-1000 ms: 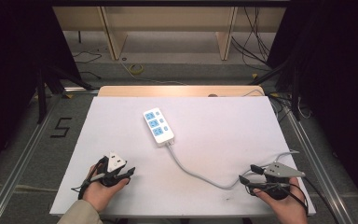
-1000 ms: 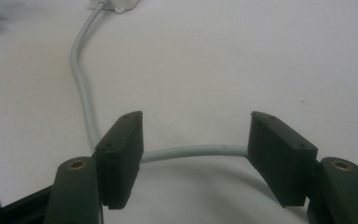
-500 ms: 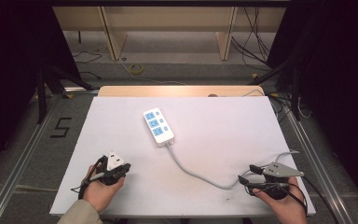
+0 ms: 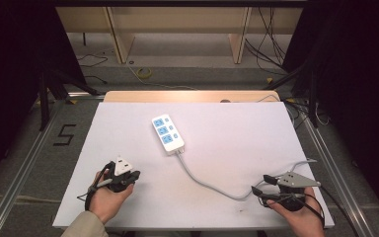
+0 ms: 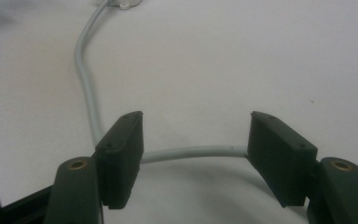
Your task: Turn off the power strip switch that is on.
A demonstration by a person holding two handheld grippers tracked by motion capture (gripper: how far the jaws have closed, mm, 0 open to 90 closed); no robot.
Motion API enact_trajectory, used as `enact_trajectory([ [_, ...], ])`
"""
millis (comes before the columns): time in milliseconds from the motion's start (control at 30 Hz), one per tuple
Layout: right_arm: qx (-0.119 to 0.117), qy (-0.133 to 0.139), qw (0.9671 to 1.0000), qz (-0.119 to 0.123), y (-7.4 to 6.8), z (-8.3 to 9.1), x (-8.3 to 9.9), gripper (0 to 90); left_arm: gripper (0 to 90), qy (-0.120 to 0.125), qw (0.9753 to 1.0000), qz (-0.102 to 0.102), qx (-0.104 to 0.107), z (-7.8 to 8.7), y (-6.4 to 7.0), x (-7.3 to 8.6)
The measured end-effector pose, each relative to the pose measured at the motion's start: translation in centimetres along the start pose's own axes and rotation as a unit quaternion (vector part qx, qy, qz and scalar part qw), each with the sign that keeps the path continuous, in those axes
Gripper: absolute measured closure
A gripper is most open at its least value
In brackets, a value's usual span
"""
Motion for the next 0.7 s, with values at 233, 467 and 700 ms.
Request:
enact_trajectory([
  [233, -0.003, -0.001, 1.0000, 0.003, -0.2, -0.3, -0.1, 36.7, 89.9, -0.001, 1.0000, 0.004, 0.001, 0.0, -0.1, -0.5],
  [467, -0.001, -0.001, 1.0000, 0.002, 0.0, -0.2, 0.0, 36.7, 89.9, -0.002, 1.0000, 0.002, -0.001, -0.2, -0.2, -0.9],
  [700, -0.002, -0.002, 1.0000, 0.003, 0.0, -0.2, 0.0, 36.7, 89.9, -0.001, 1.0000, 0.005, -0.003, -0.5, -0.4, -1.7],
])
Point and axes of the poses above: each handheld gripper's, and its own axes: z roughly backward along the jaws, x roughly out of its underside, y roughly to its right, the point moved 5 cm from there along -z, roughly forward along the jaws, and after that the axes turned 3 degrees about -x, right-handed, at the moved point
